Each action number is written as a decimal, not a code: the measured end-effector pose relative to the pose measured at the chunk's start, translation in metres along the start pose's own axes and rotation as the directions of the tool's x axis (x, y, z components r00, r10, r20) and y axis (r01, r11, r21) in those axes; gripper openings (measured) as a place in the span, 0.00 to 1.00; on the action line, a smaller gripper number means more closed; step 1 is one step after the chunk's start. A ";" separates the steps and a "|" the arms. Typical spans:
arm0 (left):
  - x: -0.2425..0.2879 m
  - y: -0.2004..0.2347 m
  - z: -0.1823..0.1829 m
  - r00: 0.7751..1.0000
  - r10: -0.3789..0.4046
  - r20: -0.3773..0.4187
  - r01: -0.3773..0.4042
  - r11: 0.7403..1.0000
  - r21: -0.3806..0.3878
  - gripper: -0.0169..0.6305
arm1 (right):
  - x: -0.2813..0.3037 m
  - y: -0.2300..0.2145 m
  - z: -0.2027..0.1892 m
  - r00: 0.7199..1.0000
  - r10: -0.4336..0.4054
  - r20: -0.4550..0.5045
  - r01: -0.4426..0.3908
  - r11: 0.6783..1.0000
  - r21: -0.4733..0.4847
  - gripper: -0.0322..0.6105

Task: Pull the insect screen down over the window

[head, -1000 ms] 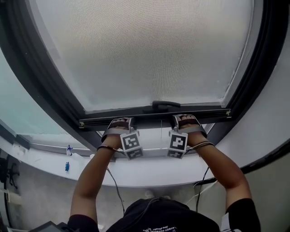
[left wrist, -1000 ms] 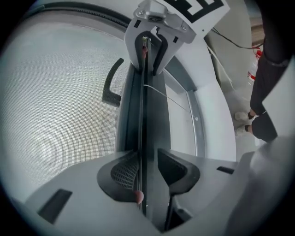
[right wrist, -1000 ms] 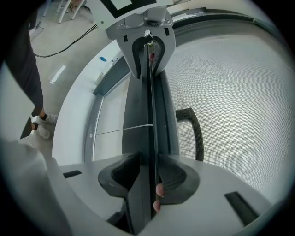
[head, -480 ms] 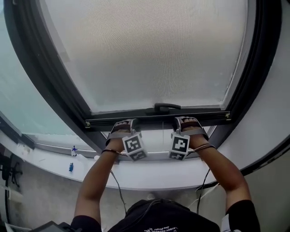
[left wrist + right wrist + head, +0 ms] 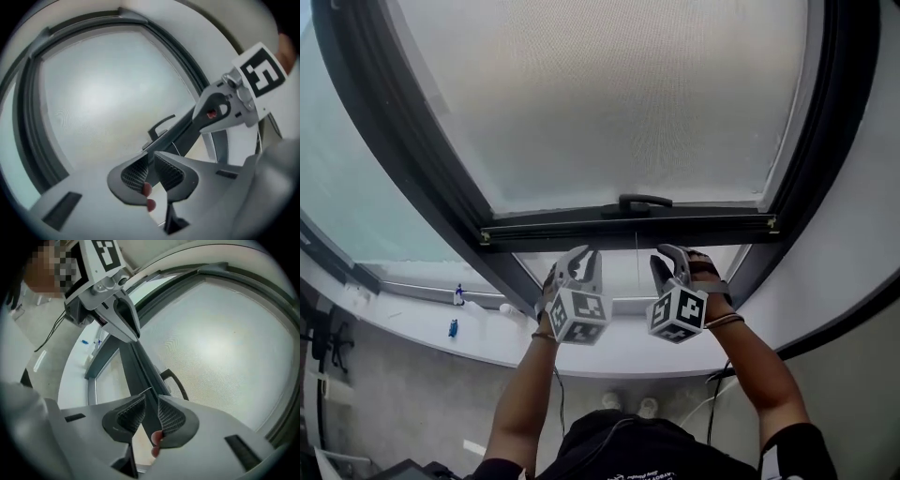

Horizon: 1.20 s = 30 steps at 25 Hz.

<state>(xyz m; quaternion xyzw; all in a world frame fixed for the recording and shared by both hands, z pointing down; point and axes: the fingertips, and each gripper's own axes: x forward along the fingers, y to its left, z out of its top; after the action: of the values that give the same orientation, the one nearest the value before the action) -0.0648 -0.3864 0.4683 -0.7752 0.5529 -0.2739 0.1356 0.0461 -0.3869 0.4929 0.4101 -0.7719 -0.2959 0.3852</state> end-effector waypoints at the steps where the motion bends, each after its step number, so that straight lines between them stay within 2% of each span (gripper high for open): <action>1: -0.005 0.002 0.002 1.000 0.015 0.017 -0.014 0.999 -0.051 0.07 | -0.006 0.000 0.003 1.000 -0.012 0.019 0.011 0.999 0.042 0.16; 3: -0.012 0.002 0.005 0.999 0.029 0.045 -0.024 0.993 -0.113 0.03 | -0.017 -0.001 0.008 0.998 -0.047 0.053 0.040 0.992 0.123 0.07; 6: -0.019 -0.005 0.002 0.998 0.021 0.061 -0.012 0.989 -0.145 0.03 | -0.034 -0.001 0.015 0.992 -0.088 0.091 0.063 0.967 0.247 0.06; 9: -0.033 -0.005 -0.002 0.997 0.016 0.074 0.000 0.978 -0.209 0.03 | -0.055 -0.001 0.025 0.982 -0.142 0.121 0.087 0.923 0.375 0.06; 11: -0.045 -0.005 -0.005 0.995 0.004 0.099 0.024 0.960 -0.280 0.03 | -0.069 -0.002 0.028 0.975 -0.183 0.130 0.103 0.877 0.469 0.06; 15: -0.073 0.000 -0.017 0.989 -0.003 0.147 0.063 0.911 -0.408 0.03 | -0.097 0.000 0.024 0.962 -0.250 0.109 0.118 0.741 0.662 0.06; 18: -0.095 0.003 -0.026 0.987 0.007 0.160 0.066 0.890 -0.451 0.03 | -0.114 0.008 0.027 0.953 -0.286 0.100 0.134 0.692 0.710 0.06; 22: -0.124 -0.001 -0.037 0.984 0.009 0.180 0.082 0.865 -0.496 0.03 | -0.134 0.027 0.040 0.941 -0.321 0.105 0.143 0.660 0.737 0.06; 26: -0.155 -0.008 -0.046 0.982 -0.001 0.188 0.093 0.869 -0.486 0.03 | -0.153 0.056 0.048 0.945 -0.316 0.090 0.138 0.631 0.764 0.06; 28: -0.171 -0.013 -0.053 0.983 -0.008 0.185 0.098 0.872 -0.480 0.03 | -0.165 0.069 0.048 0.947 -0.311 0.075 0.145 0.625 0.767 0.06; 30: -0.184 -0.019 -0.059 0.982 -0.018 0.190 0.111 0.864 -0.492 0.03 | -0.180 0.082 0.047 0.950 -0.308 0.056 0.158 0.626 0.764 0.06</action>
<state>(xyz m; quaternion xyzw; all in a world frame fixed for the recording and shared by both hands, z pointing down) -0.1275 -0.2027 0.4751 -0.8233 0.5641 -0.0553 -0.0300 0.0397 -0.1856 0.4680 0.6000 -0.7964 -0.0343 0.0679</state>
